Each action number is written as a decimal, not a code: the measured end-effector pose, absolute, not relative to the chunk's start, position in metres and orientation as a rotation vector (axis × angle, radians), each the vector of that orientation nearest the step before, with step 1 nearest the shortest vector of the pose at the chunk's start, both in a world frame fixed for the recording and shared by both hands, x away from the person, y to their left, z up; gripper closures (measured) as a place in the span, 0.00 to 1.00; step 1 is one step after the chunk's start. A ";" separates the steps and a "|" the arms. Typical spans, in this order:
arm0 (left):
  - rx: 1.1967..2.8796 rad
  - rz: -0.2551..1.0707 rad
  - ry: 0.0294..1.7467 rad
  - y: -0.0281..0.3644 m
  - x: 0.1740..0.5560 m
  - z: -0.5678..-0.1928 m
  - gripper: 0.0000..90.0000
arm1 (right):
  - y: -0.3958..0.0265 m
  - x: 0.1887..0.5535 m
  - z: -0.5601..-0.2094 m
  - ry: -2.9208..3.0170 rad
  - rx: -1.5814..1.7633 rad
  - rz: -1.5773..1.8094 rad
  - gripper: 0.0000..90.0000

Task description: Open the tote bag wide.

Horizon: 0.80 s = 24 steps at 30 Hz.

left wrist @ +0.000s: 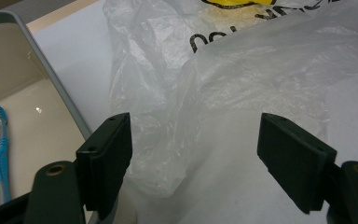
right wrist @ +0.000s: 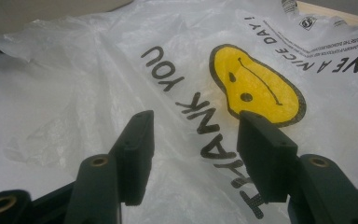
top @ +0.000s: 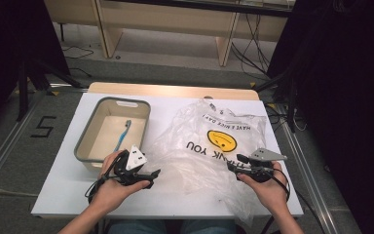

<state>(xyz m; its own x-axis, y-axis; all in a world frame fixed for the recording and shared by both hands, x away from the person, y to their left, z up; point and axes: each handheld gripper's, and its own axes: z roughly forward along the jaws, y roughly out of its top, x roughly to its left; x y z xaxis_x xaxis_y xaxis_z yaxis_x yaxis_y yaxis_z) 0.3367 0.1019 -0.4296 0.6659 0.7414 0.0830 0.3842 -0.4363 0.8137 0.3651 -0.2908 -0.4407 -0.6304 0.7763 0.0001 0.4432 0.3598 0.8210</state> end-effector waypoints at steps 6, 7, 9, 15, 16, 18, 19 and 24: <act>2.064 0.559 0.870 0.102 0.336 -0.429 0.29 | -0.291 0.365 -0.440 2.238 1.065 1.168 0.52; 2.064 0.559 0.870 0.102 0.336 -0.429 0.29 | -0.291 0.365 -0.440 2.237 1.065 1.168 0.52; 2.064 0.560 0.871 0.102 0.337 -0.429 0.29 | -0.291 0.365 -0.440 2.237 1.066 1.169 0.52; 2.064 0.561 0.873 0.103 0.337 -0.429 0.29 | -0.290 0.365 -0.440 2.240 1.066 1.169 0.52; 2.064 0.562 0.873 0.103 0.337 -0.429 0.29 | -0.290 0.365 -0.441 2.239 1.063 1.170 0.52; 2.065 0.563 0.873 0.103 0.337 -0.429 0.29 | -0.290 0.365 -0.441 2.241 1.066 1.169 0.52; 2.064 0.563 0.874 0.103 0.337 -0.429 0.29 | -0.291 0.365 -0.441 2.240 1.066 1.169 0.52; 2.066 0.564 0.874 0.103 0.338 -0.429 0.29 | -0.290 0.365 -0.441 2.240 1.066 1.169 0.52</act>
